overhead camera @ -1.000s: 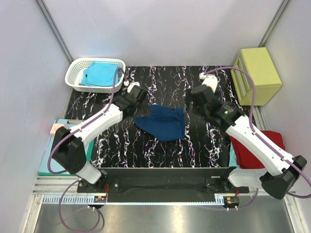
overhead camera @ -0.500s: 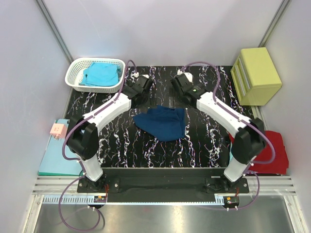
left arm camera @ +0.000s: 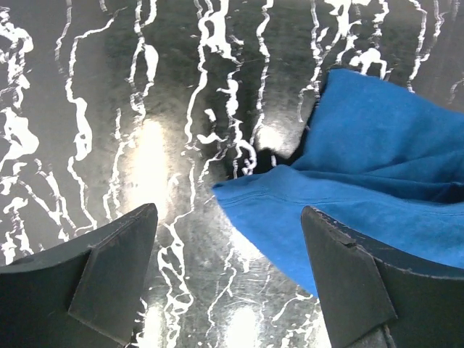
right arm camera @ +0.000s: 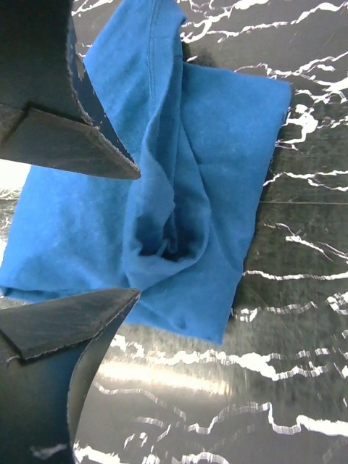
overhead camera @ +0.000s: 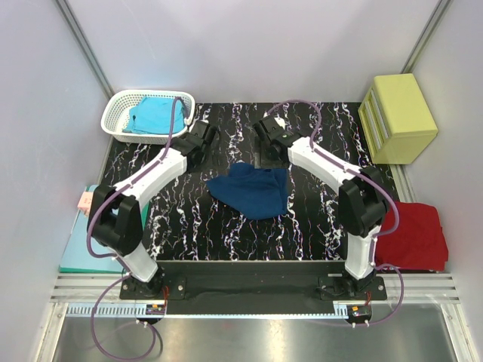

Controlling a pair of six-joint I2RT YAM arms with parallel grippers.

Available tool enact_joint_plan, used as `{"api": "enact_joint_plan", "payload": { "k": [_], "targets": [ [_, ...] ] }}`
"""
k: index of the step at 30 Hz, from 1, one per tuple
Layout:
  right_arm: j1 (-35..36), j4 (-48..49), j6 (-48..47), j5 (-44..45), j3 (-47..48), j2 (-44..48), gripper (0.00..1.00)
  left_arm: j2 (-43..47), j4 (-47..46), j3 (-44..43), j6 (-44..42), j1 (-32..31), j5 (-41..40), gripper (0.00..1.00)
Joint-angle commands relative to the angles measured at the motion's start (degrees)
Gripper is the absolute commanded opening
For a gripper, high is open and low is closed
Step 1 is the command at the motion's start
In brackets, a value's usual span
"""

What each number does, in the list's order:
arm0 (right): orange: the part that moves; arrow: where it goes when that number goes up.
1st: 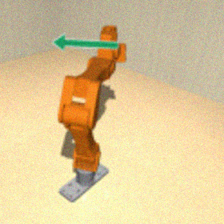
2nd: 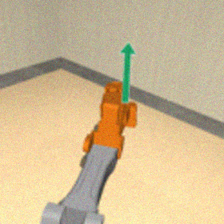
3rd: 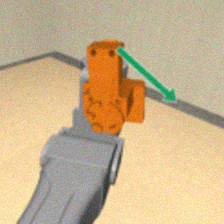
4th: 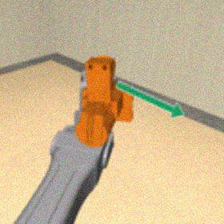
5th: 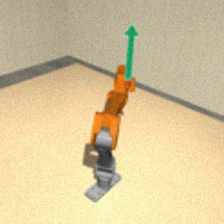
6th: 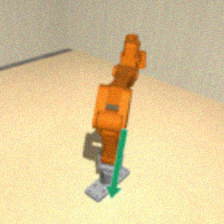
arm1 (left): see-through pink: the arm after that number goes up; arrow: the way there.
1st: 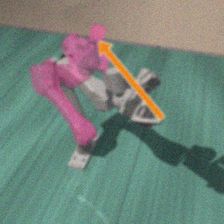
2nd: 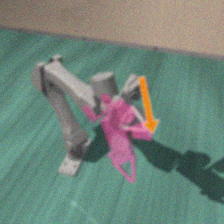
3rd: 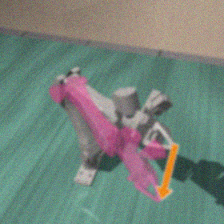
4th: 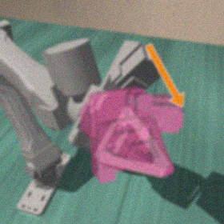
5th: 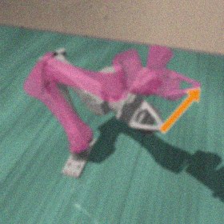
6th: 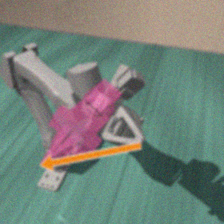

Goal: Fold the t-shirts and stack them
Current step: Flatten out the tshirt

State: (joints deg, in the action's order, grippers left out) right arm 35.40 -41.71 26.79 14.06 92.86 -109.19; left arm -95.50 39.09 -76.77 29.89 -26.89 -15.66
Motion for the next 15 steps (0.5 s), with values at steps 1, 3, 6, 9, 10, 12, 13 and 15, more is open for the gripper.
{"api": "enact_joint_plan", "payload": {
  "k": [1, 3, 6, 9, 10, 12, 13, 15],
  "targets": [
    [-1.21, 1.54, 0.28, -5.09, 3.47, -3.22, 0.69, 4.01, -1.12, 2.32, 0.87, -0.26, -0.86, 0.86],
    [-1.03, 2.51, 0.81, -7.38, 3.73, -3.75, 0.69, 4.71, -1.12, 3.03, 1.22, -0.26, -0.95, 0.86],
    [-1.12, 3.92, 1.08, -7.91, 4.69, -5.24, 0.69, 5.77, -1.03, 4.35, 1.49, -0.26, -0.95, 0.86],
    [-1.12, 2.43, 0.20, -6.95, 7.68, -7.88, 0.68, 6.82, -0.77, 5.32, 1.31, -0.26, -0.95, 0.86],
    [-1.12, 2.08, 0.20, -6.68, 8.12, -8.67, 0.67, 7.00, -0.68, 5.75, 1.31, -0.26, -1.04, 0.86],
    [-1.12, 2.16, 0.28, -6.51, 8.30, -8.85, 0.65, 7.44, -0.60, 6.19, 1.14, -0.26, -1.04, 0.86],
    [-1.12, 2.16, 0.20, -6.59, 8.30, -9.02, 0.63, 7.70, -0.68, 6.63, 1.22, -0.26, -1.13, 0.86],
    [-1.12, 2.25, 0.28, -6.51, 8.04, -9.20, 0.59, 7.70, -0.60, 6.90, 1.14, -0.26, -1.04, 0.86]
  ]
}}
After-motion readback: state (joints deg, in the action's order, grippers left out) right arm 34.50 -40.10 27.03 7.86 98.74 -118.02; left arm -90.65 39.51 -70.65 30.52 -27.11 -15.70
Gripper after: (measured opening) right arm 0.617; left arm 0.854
